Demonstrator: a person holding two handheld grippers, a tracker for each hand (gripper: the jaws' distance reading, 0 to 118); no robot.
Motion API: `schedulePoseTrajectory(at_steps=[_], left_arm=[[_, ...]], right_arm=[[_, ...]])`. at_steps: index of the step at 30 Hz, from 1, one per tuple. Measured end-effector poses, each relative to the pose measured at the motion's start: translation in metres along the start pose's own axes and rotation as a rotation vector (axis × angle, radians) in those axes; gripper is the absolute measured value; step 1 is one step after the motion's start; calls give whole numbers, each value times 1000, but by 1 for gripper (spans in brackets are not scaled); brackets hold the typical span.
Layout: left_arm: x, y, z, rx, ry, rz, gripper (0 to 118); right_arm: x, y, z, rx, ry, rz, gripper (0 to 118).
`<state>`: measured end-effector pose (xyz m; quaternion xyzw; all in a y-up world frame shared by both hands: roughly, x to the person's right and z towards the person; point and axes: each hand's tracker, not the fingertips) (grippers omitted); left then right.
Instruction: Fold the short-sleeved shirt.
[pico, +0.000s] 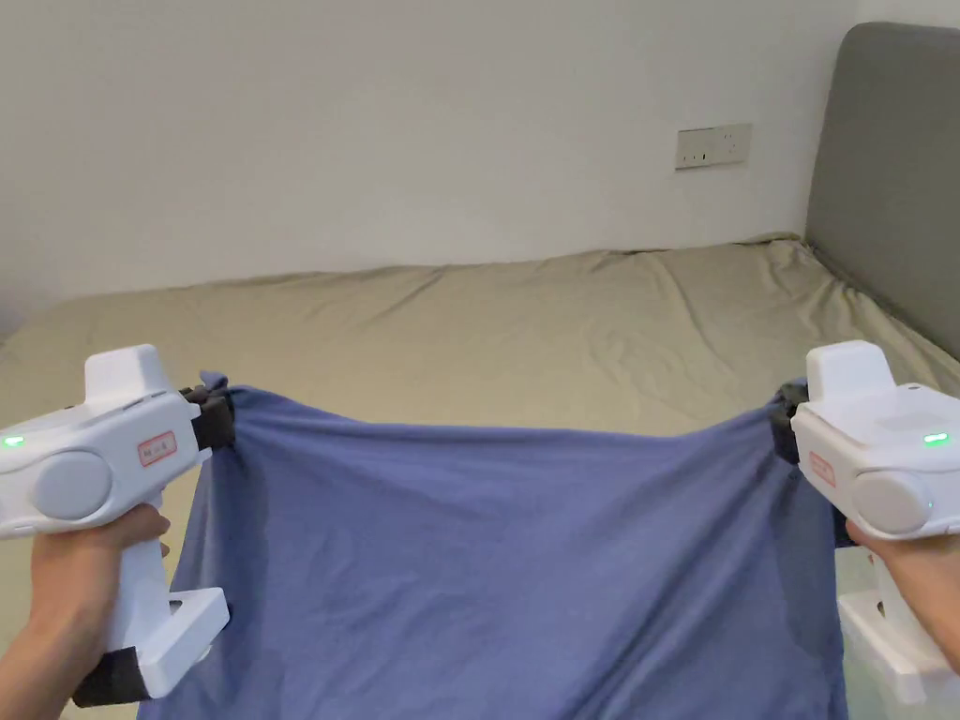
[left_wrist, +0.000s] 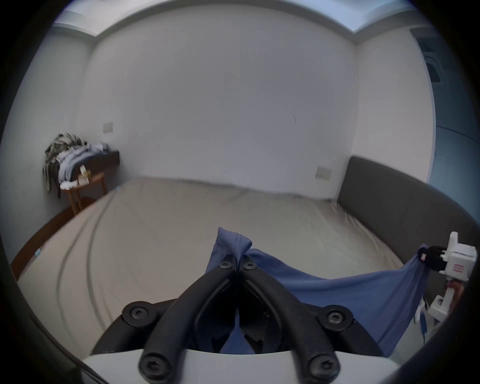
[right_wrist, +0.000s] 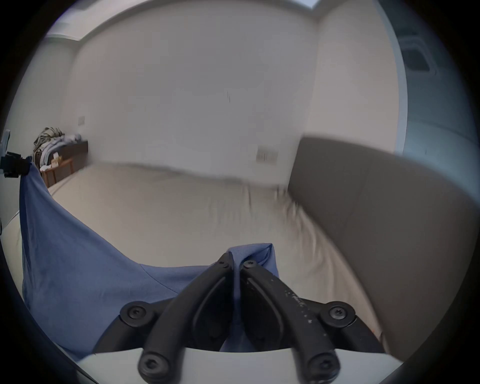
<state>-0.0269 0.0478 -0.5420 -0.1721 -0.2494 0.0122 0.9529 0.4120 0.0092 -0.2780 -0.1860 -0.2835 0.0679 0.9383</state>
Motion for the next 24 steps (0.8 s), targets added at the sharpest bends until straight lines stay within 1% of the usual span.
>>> schedulePoseTrajectory(at_steps=[5, 9, 11, 13, 16, 18, 20, 24], left_arm=[[-7, 96, 24, 179, 79, -22, 0], [-4, 161, 38, 291, 80, 31, 0], [1, 186, 40, 328, 95, 21, 0], [6, 205, 38, 365, 122, -2, 0], [12, 219, 27, 411, 138, -17, 0], [15, 220, 15, 422, 143, -20, 0], [17, 213, -1, 420, 147, -19, 0], [19, 175, -43, 390, 163, -70, 0]], right_arm=[[6, 124, 32, 241, -40, 25, 5], [13, 202, 48, 404, -76, 30, 5], [17, 233, 53, 448, -76, 13, 5], [22, 256, 57, 473, -57, -33, 5], [28, 271, 50, 496, -60, -40, 5], [31, 269, 43, 503, -50, -56, 5], [32, 263, 32, 496, -44, -58, 5], [33, 233, -4, 433, -4, -85, 5]])
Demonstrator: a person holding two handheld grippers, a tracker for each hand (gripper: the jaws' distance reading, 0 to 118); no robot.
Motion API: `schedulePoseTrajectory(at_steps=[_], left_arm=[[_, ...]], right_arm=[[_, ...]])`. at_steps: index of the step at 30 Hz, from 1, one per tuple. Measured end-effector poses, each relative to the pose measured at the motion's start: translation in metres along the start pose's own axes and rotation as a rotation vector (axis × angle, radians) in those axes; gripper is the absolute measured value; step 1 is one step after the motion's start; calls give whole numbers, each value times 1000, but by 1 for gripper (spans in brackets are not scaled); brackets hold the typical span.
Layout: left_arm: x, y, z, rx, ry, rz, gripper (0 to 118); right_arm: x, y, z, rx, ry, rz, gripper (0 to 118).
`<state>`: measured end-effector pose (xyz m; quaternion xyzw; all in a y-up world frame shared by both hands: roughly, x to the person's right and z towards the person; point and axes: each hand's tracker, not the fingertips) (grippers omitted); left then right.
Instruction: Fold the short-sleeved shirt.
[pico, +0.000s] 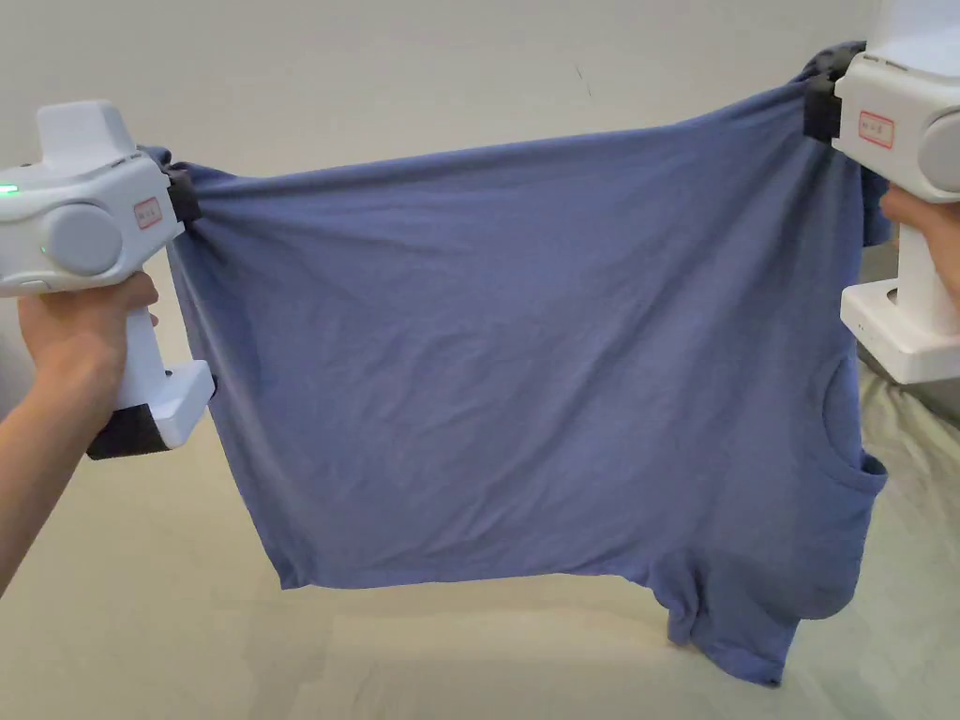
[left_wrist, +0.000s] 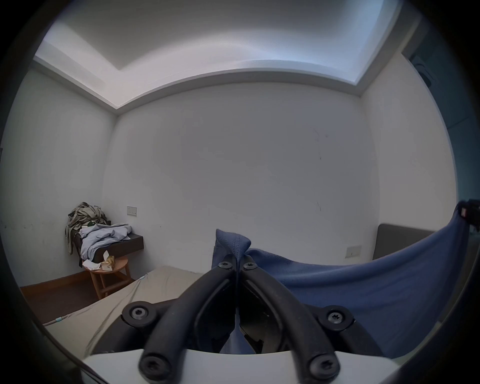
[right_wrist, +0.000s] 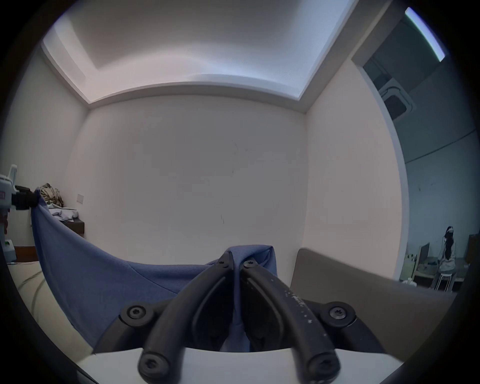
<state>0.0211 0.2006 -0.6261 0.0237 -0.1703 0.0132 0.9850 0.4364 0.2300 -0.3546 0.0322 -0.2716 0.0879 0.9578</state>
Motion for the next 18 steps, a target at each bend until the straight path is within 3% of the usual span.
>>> schedulePoseTrajectory(at_steps=[10, 18], left_arm=[[4, -201, -4, -292, -34, 0, 0], [-27, -336, 80, -553, -40, 17, 0]], right_arm=[[0, -196, -16, -312, 72, -121, 5], [-10, -311, 80, -549, 128, -210, 5]])
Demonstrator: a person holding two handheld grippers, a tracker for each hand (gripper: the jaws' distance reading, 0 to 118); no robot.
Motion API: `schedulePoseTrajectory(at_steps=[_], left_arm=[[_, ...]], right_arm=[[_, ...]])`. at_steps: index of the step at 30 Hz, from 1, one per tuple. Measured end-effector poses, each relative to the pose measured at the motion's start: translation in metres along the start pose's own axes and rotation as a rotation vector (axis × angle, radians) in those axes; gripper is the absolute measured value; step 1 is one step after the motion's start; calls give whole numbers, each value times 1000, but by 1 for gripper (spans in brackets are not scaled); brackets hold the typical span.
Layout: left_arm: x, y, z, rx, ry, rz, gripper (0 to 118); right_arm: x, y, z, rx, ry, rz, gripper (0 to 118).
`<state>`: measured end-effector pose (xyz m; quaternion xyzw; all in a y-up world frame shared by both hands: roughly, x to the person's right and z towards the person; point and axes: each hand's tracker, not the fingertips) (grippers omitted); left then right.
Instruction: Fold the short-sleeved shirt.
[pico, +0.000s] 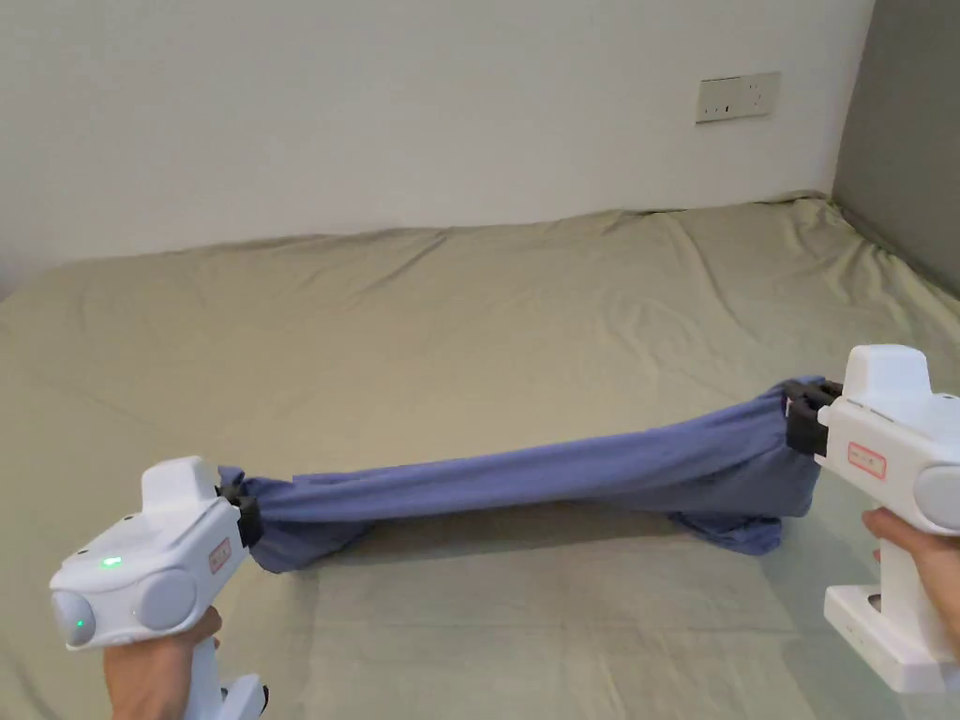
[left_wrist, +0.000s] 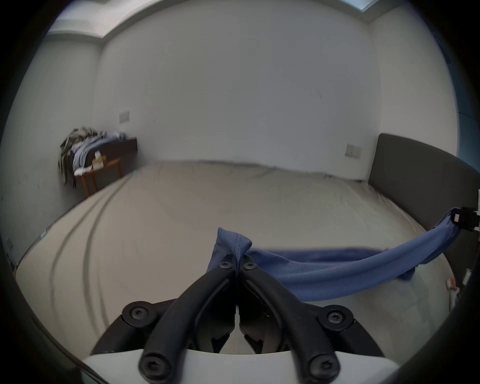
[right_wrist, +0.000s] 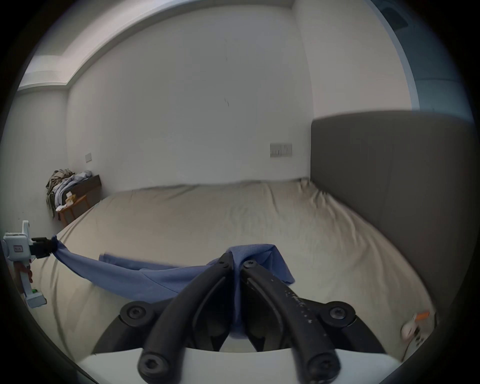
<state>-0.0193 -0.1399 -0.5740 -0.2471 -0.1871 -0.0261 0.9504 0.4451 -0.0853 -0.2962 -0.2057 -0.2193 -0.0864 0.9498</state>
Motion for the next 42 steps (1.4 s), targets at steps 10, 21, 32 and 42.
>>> schedulePoseTrajectory(at_steps=[10, 21, 32, 42], left_arm=[[-36, -137, 123, -152, 1, 7, 0], [-49, -211, 191, -313, 27, -13, 0], [-40, -197, 197, -385, 16, 25, 99], [13, -76, 247, 165, -66, -26, 117]], right_arm=[[17, -141, 112, -200, 69, -67, 5], [20, -234, 190, -348, 4, -138, 5], [9, -236, 185, -420, -102, -108, 57], [-43, -95, 235, 145, -138, 27, 118]])
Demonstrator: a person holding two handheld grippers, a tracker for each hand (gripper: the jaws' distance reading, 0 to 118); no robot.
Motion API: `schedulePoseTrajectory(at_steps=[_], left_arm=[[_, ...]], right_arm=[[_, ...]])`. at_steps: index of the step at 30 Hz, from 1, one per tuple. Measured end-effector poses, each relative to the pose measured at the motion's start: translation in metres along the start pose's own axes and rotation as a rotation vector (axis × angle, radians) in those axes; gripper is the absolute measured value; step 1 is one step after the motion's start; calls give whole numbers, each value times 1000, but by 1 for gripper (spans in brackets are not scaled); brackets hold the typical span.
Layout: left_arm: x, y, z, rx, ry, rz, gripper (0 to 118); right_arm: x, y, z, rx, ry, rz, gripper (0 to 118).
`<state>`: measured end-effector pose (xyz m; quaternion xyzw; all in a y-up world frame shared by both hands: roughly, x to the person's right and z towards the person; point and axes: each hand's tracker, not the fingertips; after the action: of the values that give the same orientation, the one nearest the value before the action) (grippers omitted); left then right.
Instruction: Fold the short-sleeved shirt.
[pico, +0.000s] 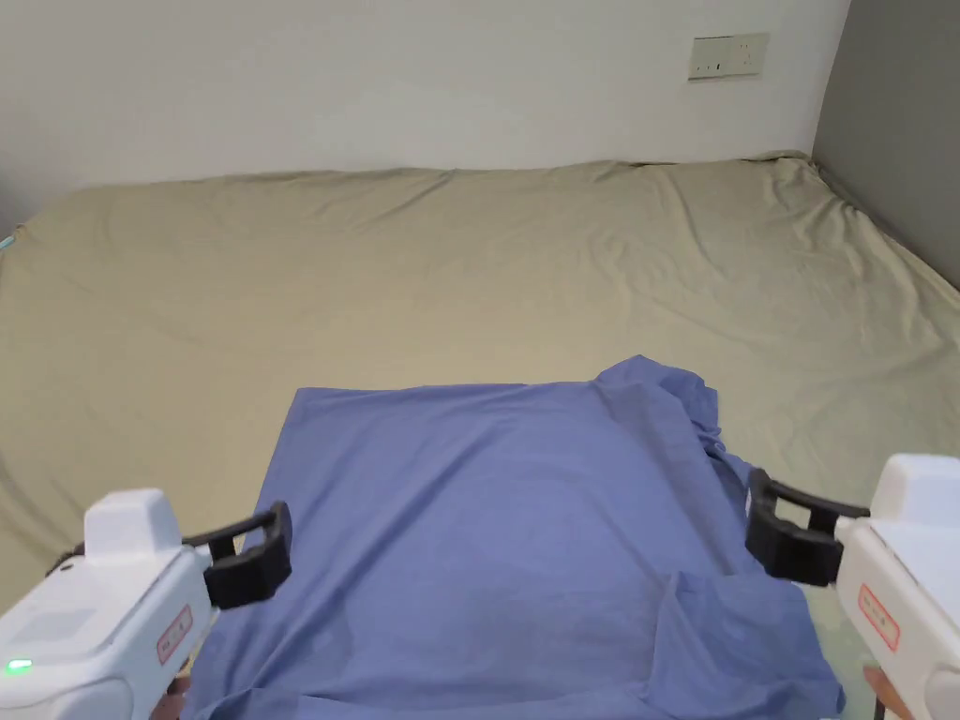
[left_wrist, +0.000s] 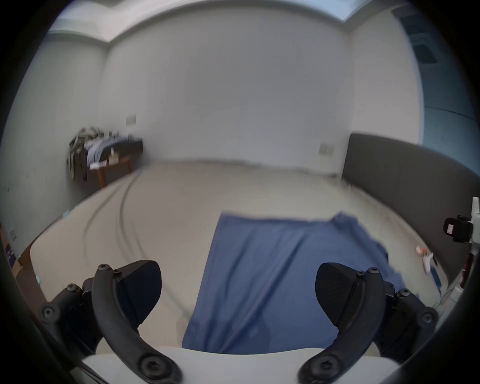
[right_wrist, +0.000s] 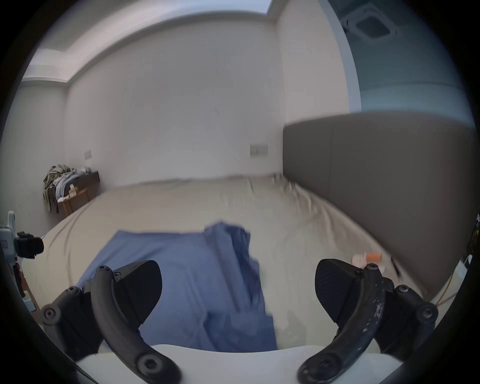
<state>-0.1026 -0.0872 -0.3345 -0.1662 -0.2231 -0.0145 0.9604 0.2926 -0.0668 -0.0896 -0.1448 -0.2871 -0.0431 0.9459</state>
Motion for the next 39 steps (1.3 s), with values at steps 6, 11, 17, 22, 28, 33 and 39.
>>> schedulePoseTrajectory(at_steps=[6, 11, 17, 22, 28, 33, 39], left_arm=[[23, 28, 7, 169, 14, -23, 44], [19, 23, 4, 160, -16, 22, 0], [-5, 5, -5, -101, 12, 28, 0], [-45, -40, -8, -318, 2, 108, 0], [-65, -96, -6, -468, 18, 82, 81], [-63, -129, -16, -507, 50, 54, 103], [-60, -153, -33, -568, 17, 28, 6]], right_arm=[[-29, 26, 15, 140, -20, 86, 78], [-39, 24, 19, 153, -37, 112, 2], [-36, 17, 17, 137, -30, 112, 2], [-30, 9, 11, 103, -34, 113, 2], [-24, -3, 6, 62, -39, 115, 2], [-18, -13, 5, 26, -46, 108, 2], [-2, -35, 4, -61, -77, 85, 3]])
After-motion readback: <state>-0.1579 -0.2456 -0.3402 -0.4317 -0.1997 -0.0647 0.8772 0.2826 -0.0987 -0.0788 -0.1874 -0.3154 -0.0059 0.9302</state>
